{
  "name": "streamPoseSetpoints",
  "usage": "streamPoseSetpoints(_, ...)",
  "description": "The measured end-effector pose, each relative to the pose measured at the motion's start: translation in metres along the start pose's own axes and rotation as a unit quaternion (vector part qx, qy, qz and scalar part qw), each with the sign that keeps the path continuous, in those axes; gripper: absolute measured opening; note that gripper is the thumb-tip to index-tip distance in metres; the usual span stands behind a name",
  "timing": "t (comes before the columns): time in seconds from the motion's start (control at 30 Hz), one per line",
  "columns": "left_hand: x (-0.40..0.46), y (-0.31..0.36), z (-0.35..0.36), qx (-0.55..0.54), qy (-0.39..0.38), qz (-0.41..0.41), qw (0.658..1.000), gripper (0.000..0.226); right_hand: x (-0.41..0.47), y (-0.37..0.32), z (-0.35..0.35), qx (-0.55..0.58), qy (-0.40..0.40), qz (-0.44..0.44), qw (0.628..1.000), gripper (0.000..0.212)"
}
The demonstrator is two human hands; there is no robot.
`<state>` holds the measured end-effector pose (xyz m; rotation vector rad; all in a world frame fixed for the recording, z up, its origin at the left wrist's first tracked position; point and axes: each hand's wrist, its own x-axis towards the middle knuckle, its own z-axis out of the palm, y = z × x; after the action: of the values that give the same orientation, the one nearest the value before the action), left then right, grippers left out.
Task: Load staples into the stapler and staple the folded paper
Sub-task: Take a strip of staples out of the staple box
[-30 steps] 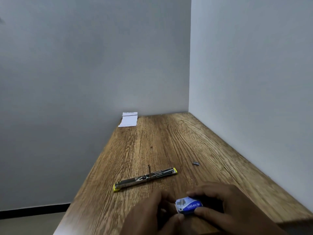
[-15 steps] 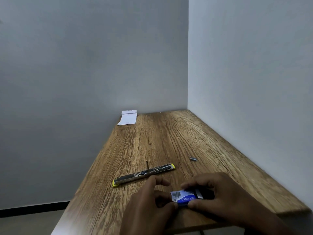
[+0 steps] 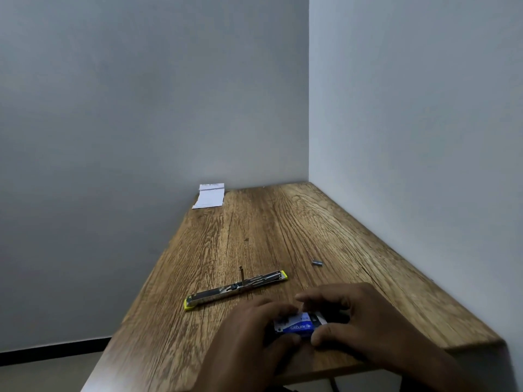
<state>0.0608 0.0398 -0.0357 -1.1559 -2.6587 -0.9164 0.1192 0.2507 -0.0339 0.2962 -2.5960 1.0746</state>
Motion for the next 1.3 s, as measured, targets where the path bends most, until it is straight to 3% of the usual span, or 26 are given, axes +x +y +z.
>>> streamPoseSetpoints(0.23,0.001,-0.010,0.001,-0.036,0.006,-0.007,0.999,0.037,-0.007,0.009,-0.015,-0.020,0.006,0.011,1.000,0.040)
streamPoseSetpoints(0.4,-0.001,-0.012,0.003,-0.035,0.006,-0.008,0.999,0.035,-0.001,0.002,-0.020,-0.031,-0.017,0.000,0.999,0.013)
streamPoseSetpoints(0.63,-0.001,-0.012,0.004,-0.034,0.011,-0.008,0.999,0.033,0.034,-0.026,-0.033,-0.155,-0.192,-0.015,0.969,0.013)
streamPoseSetpoints(0.73,-0.002,-0.012,0.004,-0.037,0.011,-0.012,0.999,0.032,0.043,-0.034,-0.033,-0.214,-0.231,-0.030,0.949,0.018)
streamPoseSetpoints(1.3,-0.004,-0.010,0.004,-0.030,0.029,0.004,0.999,0.036,0.019,-0.009,-0.034,-0.101,-0.132,-0.023,0.986,0.013)
